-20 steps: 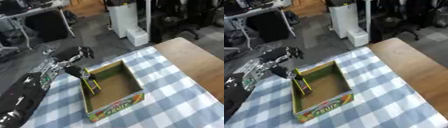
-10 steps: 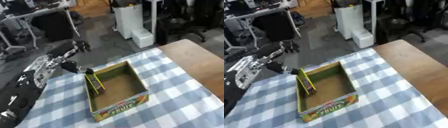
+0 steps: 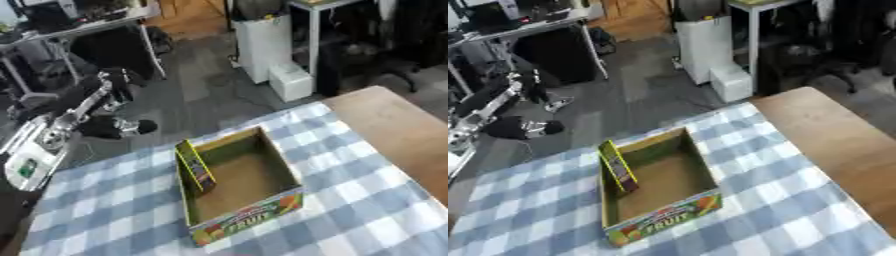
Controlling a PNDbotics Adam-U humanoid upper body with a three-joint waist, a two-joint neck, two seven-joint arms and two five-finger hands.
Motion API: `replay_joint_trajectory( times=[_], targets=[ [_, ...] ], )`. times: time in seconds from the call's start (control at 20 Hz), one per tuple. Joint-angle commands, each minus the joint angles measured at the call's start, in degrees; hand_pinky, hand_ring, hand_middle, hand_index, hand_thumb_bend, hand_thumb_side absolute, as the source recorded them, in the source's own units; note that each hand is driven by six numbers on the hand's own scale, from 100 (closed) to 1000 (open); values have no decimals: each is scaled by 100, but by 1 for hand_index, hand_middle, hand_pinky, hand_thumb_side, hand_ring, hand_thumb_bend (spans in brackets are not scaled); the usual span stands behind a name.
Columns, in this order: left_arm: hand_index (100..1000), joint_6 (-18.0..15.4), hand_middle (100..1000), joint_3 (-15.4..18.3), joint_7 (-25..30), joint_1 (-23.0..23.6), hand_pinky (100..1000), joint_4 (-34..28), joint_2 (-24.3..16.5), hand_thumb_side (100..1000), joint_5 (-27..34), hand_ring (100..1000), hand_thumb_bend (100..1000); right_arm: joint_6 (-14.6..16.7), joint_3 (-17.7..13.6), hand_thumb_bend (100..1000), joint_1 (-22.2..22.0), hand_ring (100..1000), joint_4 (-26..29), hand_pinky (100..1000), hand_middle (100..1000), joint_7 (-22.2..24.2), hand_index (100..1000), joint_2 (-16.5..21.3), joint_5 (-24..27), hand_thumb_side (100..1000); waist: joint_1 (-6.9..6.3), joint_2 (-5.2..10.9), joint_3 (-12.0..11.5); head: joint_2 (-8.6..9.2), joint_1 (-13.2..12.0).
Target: Pick up objects on the table and place them in the box.
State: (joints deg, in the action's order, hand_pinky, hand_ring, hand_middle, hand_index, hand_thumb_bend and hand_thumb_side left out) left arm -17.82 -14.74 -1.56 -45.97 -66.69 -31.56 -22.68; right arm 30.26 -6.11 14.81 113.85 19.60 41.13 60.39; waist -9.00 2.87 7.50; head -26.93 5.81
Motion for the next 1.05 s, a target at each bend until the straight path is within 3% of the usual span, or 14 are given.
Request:
replay_joint_trajectory(
  times=[0.05,0.25,0.3,0.5,0.6,0.7,0.85,1.05],
  targets=[
    [792,358,713,147,-193,246,437,-676,-109,819,482,527,738,124,-102,100,-109,339,74,402,368,-20,540,127,-151,1000,112,92,-57,232,149],
    [798,772,666,349,-790,1071,401,-1745,459,803,968,481,729,271,-200,100,-375,336,74,402,368,-115,548,13,-352,1000,255,82,-195,638,384],
    [779,813,645,381,-952,1298,377,-2040,613,790,993,463,711,313,-224,100,-440,337,74,402,352,-119,507,-18,-433,1000,291,72,-238,742,482],
    [779,567,629,510,-1519,2051,372,-2812,1241,770,764,452,693,605,-248,100,-666,343,74,416,351,160,480,-142,-913,1000,416,-24,-436,1066,1085],
    [773,403,614,552,-1748,2241,371,-3118,1601,768,631,440,678,848,-226,100,-791,348,74,421,358,359,484,-212,-1148,1000,486,-118,-565,1317,1496],
    [763,318,611,505,-1819,2303,380,-3386,1788,771,505,437,674,1090,-186,100,-927,349,74,423,362,520,489,-270,-1334,1000,538,-181,-687,1515,1723],
    [752,288,604,403,-1688,2244,392,-3752,1888,776,330,436,662,1367,-148,100,-1117,349,74,422,361,618,487,-308,-1496,1000,598,-199,-843,1711,1746],
    [741,313,601,308,-1525,2205,397,-4087,1906,776,331,435,658,1600,-63,100,-1203,350,74,420,361,638,483,-306,-1484,1000,634,-168,-951,1675,1465]
  ],
)
